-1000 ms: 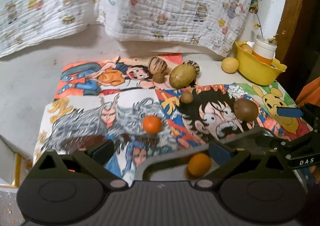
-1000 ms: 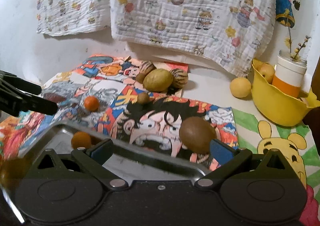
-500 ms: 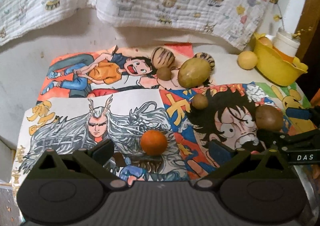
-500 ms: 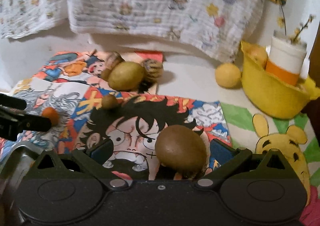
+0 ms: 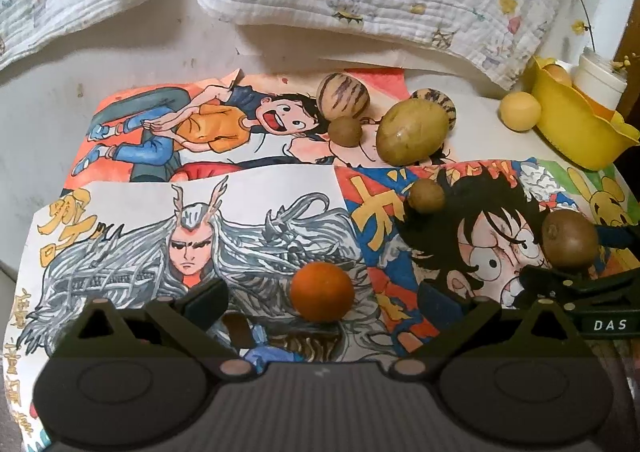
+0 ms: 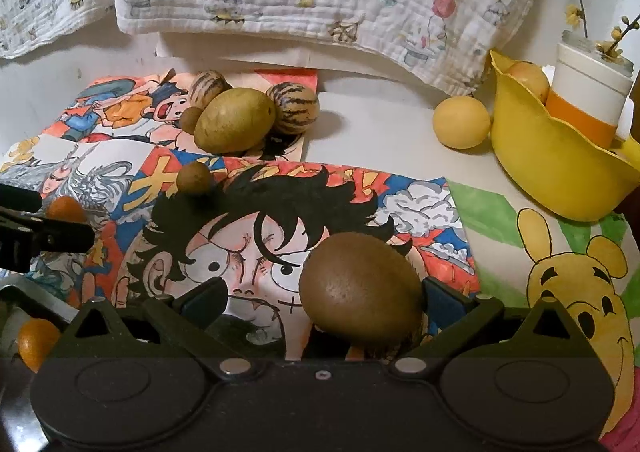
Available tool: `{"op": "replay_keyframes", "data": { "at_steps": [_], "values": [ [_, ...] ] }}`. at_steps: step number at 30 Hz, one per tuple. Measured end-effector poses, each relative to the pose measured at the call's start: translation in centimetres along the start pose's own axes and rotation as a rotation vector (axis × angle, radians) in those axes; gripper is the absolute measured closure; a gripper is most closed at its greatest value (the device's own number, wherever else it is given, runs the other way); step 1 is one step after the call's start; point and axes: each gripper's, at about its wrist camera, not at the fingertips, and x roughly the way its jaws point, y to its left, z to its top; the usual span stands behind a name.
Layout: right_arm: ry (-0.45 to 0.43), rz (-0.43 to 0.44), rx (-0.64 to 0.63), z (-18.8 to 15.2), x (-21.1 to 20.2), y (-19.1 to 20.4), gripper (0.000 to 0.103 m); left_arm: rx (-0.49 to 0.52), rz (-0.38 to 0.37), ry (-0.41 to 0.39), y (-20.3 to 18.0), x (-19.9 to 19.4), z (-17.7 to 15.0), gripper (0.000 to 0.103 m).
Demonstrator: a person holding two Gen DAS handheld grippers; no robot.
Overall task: Organize fruits
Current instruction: 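Grasp a second tangerine with the left tool while the right tool grasps the brown kiwi, then carry the tangerine with the left tool while the right tool carries the kiwi to the tray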
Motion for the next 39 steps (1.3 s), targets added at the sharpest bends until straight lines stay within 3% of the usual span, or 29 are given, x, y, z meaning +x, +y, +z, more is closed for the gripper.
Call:
{"op": "replay_keyframes", "data": {
  "at_steps": [5,14,19,25,30,39],
  "values": [
    [-0.018,-0.016,0.027,-0.1,0.1,0.0,0.004,0.003,-0.01,0.0,-0.2,0.4,-0.1,0.006],
    [-0.045,-0.037,0.029,-0.3,0.3,-0.1,0.02,0.019,0.015,-0.031,-0.5,0.5,-0.3,0.023],
    [-0.06,-0.02,0.026,-0.3,0.1,0.2,0.038,0.021,0.03,-0.046,-0.6,0.3,-0.4,0.035],
    [-0.072,-0.005,0.007,-0.3,0.1,1.0,0.039,0.021,0.041,-0.05,-0.6,0.0,-0.5,0.048],
    [-0.081,0.036,-0.022,-0.4,0.0,1.8,0.039,0.041,0.058,-0.049,-0.8,-0.1,-0.7,0.067],
    [-0.101,0.152,-0.036,-0.6,-0.4,2.9,0.04,0.027,0.017,-0.046,-0.8,-0.8,-0.9,0.068]
  ]
}}
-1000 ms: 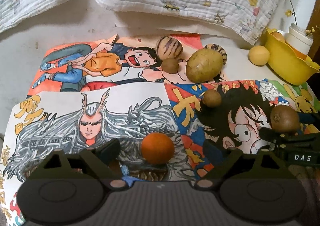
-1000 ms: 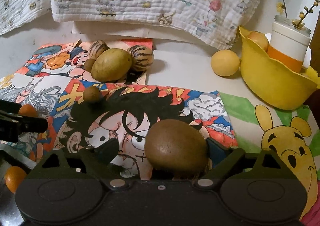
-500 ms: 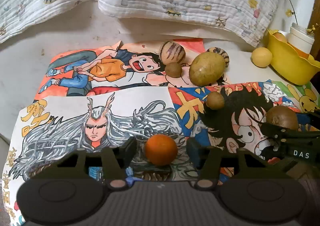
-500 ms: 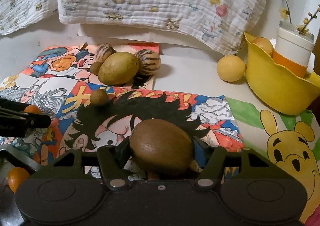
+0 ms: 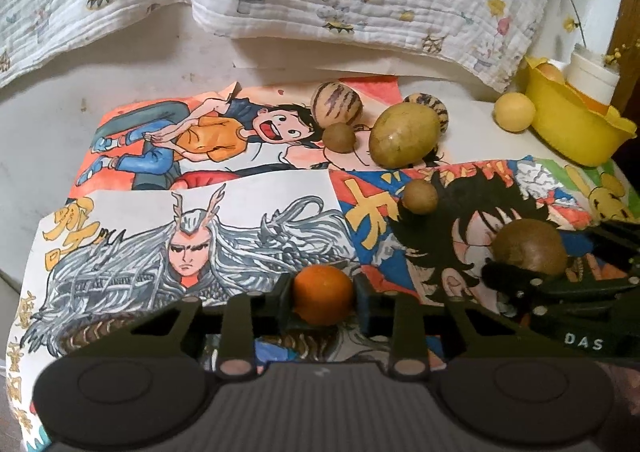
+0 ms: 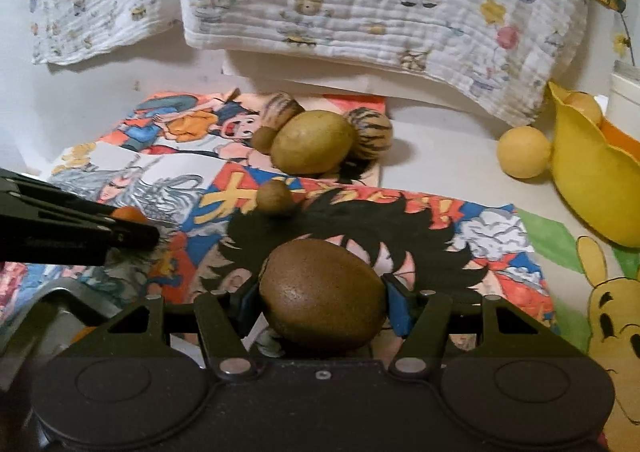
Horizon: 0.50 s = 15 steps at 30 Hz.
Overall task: Organize fruits
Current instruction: 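Carry the tangerine with the left tool while the right tool carries the kiwi to the tray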
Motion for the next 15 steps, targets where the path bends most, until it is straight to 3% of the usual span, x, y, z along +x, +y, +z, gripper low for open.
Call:
{"op": "replay_keyframes", "data": {
  "at_steps": [15],
  "values": [
    [-0.049,0.122,0.0,-0.8,-4.2,1.5,0.04,-0.019,-0.054,-0.026,0.1,-4.2,-1.5,0.068]
  ]
}}
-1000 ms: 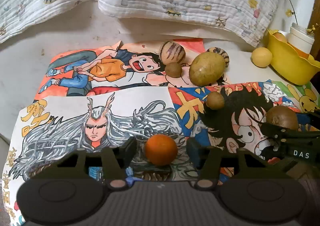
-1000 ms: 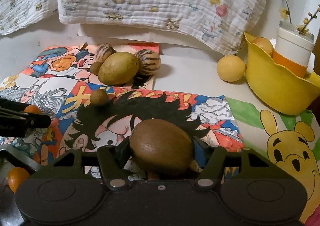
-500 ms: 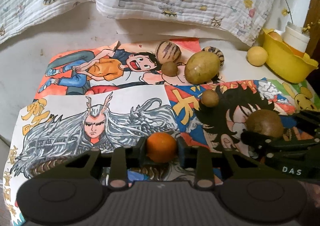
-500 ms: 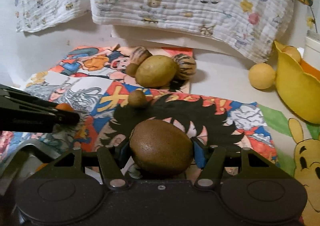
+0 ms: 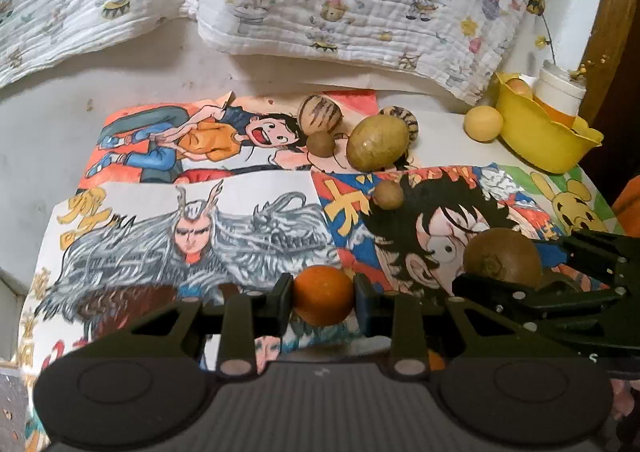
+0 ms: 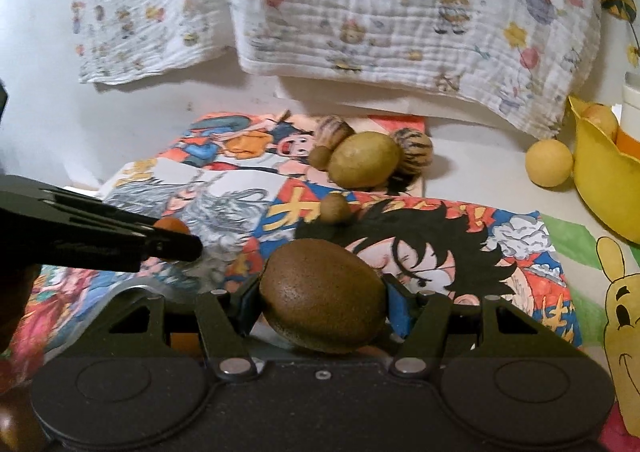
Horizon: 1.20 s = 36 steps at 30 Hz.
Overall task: Organize fruits
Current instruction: 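Carry the tangerine with the left tool while the right tool carries the kiwi to the tray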
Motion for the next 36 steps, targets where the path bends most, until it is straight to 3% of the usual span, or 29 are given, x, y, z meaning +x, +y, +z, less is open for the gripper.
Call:
{"op": "replay_keyframes", "data": {
  "at_steps": [18,36],
  "values": [
    [0.049,0.093,-0.051,-4.4,-4.4,4.2,0.04,-0.001,-0.015,0.057,-0.3,-3.8,-5.6,0.068],
    [0.069,0.078,-0.128,-6.2,-4.5,5.6,0.039,0.001,-0.008,0.082,-0.8,-3.5,-6.6,0.068]
  ]
}}
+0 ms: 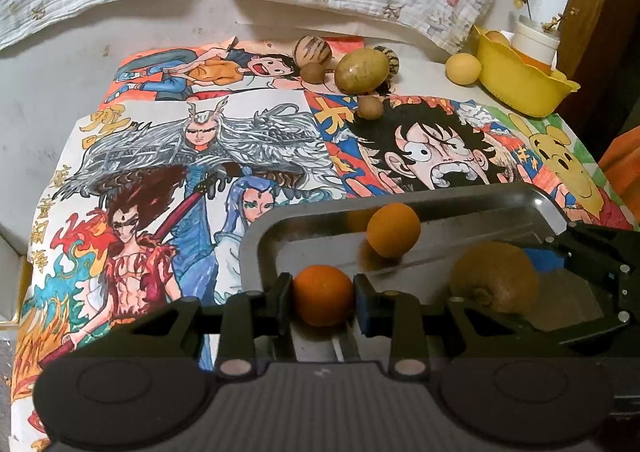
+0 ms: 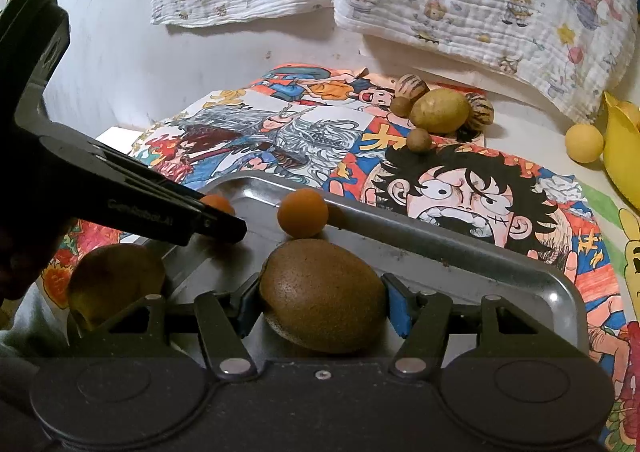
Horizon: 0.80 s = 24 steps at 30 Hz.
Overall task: Organize fruits
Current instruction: 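Carry the tangerine with the left tool while the right tool carries the kiwi to the tray, then release the kiwi from the right tool while the left tool releases the tangerine onto the tray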
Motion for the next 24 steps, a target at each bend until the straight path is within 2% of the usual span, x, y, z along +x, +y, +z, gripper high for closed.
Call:
{"op": "replay_keyframes", "data": {
  "at_steps": [7,13,16,21,24],
  "values": [
    [-0.003,0.009,0.001,-0.1,-0.2,0.0,0.037,-0.001,-0.002,-0.009,-0.1,-0.6,-0.2,0.06],
    [-0.014,0.017,0.001,-0.6,-1.0,0.2,0.032,-0.006,-0.002,-0.037,-0.1,-2.0,-0.6,0.048],
    [-0.029,0.018,-0.001,-0.9,-1.8,0.3,0.029,-0.002,0.009,-0.059,-0.3,-2.9,-1.0,0.039],
    [-0.058,0.03,-0.013,-1.5,-3.5,0.6,0.02,0.003,0.011,-0.106,-0.6,-4.9,-2.0,0.014],
    [-0.079,0.043,-0.028,-1.9,-4.7,0.9,0.014,0.028,0.019,-0.14,-1.0,-6.4,-2.8,0.003]
  ]
}}
